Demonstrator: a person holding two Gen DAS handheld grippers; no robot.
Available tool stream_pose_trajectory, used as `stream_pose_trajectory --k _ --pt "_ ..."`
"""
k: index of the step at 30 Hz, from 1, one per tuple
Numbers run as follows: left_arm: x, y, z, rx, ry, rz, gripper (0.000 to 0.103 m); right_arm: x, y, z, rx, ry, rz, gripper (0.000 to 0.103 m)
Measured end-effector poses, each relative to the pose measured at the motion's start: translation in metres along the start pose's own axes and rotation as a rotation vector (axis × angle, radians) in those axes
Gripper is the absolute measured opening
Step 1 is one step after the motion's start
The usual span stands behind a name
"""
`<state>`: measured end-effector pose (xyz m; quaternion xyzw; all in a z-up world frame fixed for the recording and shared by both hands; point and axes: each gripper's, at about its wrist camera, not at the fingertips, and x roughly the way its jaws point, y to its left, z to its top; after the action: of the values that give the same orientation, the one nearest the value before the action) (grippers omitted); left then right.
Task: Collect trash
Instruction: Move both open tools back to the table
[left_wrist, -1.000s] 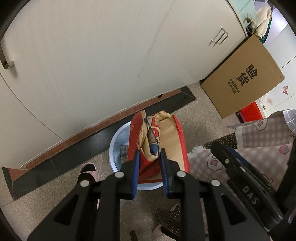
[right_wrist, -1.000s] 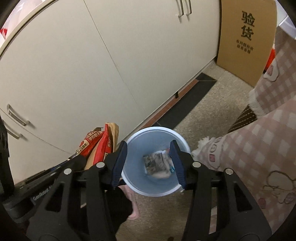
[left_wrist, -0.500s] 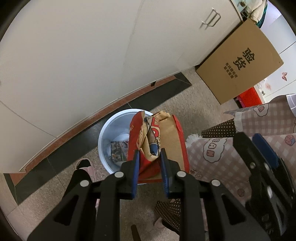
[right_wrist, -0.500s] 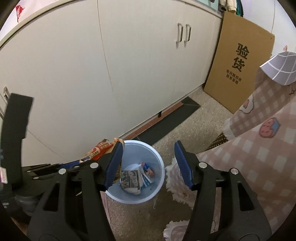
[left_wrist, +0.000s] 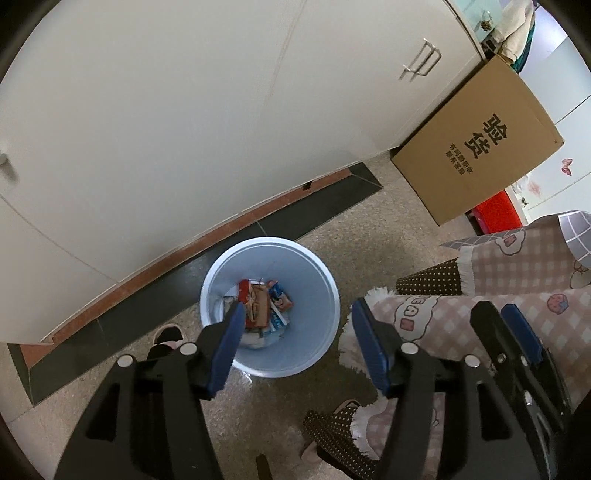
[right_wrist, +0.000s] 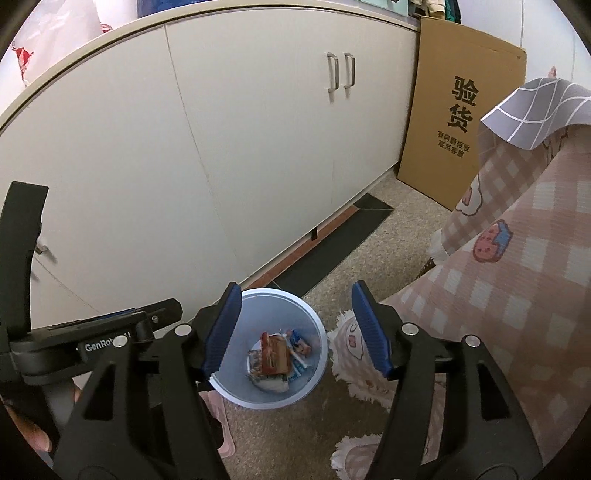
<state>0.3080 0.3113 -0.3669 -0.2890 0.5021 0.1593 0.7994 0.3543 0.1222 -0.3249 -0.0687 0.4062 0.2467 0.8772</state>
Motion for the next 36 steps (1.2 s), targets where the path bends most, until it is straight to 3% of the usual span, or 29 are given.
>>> stream_pose_trajectory --k 8,13,21,29,34,36 --pt "-0.052 -0.001 -0.009 0.003 -0.076 -0.024 0.059 -0.034 0.014 0.008 0.011 -0.015 0.078 0.062" --pt "-0.121 -0.014 -0.012 0.011 -0.212 -0.089 0.061 -0.096 0.019 0.029 0.022 -0.125 0.139 0.063" --pt "-0.215 -0.096 -0.028 0.155 -0.382 -0.193 0.066 -0.209 -0.031 0.052 0.086 -0.307 0.158 0.065" --pt "-0.232 -0.213 -0.066 0.355 -0.354 -0.298 0.067 -0.278 -0.133 0.037 0.195 -0.384 0.002 0.066" --pt "-0.228 -0.284 -0.092 0.499 -0.337 -0.296 0.067 -0.296 -0.208 0.008 0.304 -0.376 -0.139 0.067" --pt "-0.223 -0.303 -0.101 0.541 -0.325 -0.296 0.067 -0.3 -0.241 -0.002 0.368 -0.366 -0.207 0.072"
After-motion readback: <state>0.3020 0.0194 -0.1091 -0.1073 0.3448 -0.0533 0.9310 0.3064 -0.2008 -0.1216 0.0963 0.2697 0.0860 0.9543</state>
